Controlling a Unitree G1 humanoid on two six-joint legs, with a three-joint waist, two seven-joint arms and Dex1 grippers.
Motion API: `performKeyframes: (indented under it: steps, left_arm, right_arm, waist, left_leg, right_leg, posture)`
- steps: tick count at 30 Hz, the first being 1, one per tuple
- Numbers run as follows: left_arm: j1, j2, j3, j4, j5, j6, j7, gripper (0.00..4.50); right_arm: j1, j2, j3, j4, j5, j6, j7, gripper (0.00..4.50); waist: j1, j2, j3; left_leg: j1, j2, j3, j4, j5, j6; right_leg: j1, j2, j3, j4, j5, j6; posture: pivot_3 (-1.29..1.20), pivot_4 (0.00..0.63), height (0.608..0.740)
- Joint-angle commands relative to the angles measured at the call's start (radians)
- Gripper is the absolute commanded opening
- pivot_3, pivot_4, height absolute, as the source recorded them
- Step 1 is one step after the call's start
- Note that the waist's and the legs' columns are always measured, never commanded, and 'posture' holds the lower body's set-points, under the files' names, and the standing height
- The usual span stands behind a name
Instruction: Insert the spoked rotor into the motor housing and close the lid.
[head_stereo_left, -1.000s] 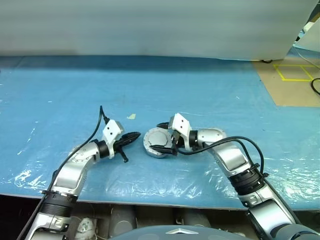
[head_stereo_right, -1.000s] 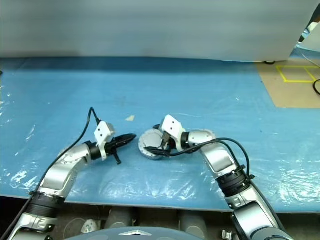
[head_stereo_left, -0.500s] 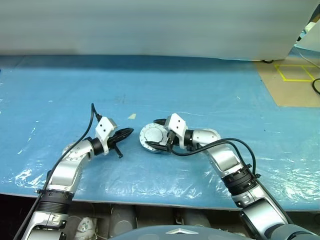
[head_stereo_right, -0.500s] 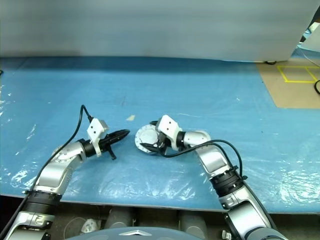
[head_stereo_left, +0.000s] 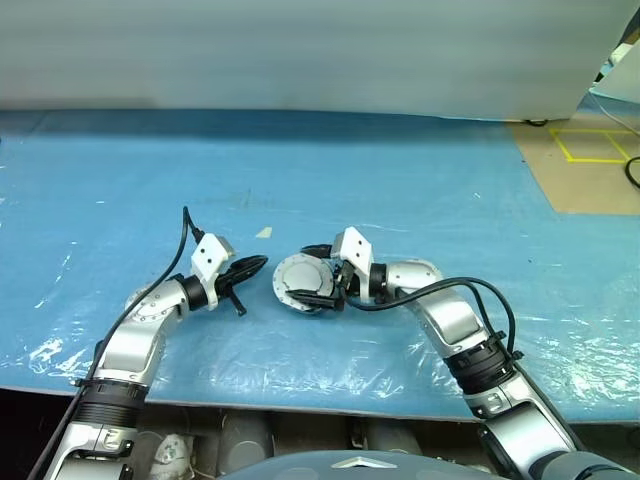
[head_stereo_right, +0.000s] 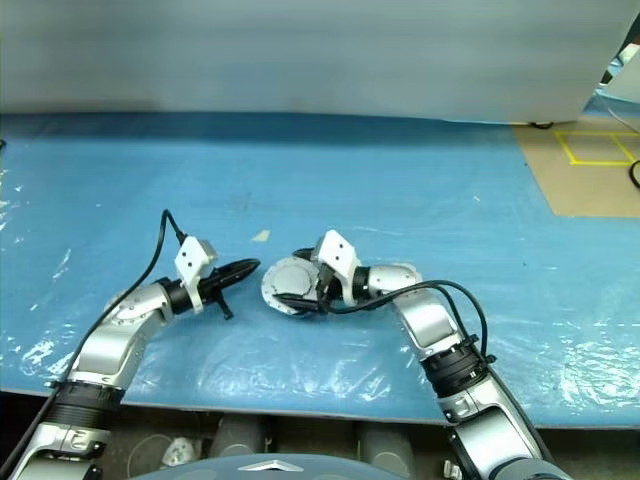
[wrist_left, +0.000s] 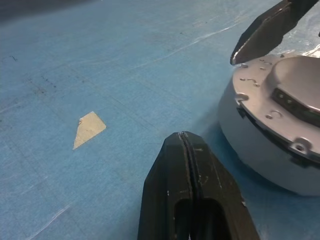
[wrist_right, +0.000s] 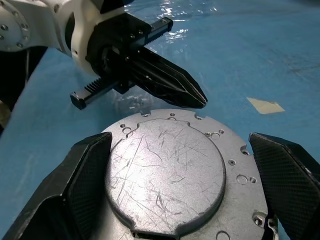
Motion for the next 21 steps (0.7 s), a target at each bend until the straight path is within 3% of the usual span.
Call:
performKeyframes:
  steps: [1,5,21]
  left_arm:
    - [-0.002,0.000,0.009,-0.019,-0.007,-0.014,0.003,0.00]
    - [-0.001,0.000,0.011,-0.021,-0.007,-0.014,0.003,0.00]
    - [-0.003,0.000,0.015,-0.025,-0.015,-0.016,-0.004,0.00]
  right_arm:
    - [-0.027,0.015,-0.020,-0.030,-0.013,-0.048,-0.036,4.16]
    - [-0.041,-0.007,0.020,0.029,-0.122,-0.193,-0.055,4.16]
    - [-0.020,-0.061,0.066,0.017,-0.142,-0.100,0.028,4.16]
  waist:
    - [0.000,0.000,0.000]
    - [0.001,0.000,0.000]
    - [0.001,0.000,0.000]
  left_leg:
    - [0.000,0.000,0.000,0.000,0.000,0.000]
    - [0.000,0.000,0.000,0.002,0.000,0.000]
    - [0.000,0.000,0.000,0.004,0.000,0.000]
  right_leg:
    - [0.000,0.000,0.000,0.001,0.000,0.000]
    - [0.000,0.000,0.000,0.002,0.000,0.000]
    - [0.000,0.000,0.001,0.004,0.000,0.000]
  posture:
    - [0.00,0.150,0.740]
    - [0.00,0.150,0.740]
    - [0.00,0.150,0.740]
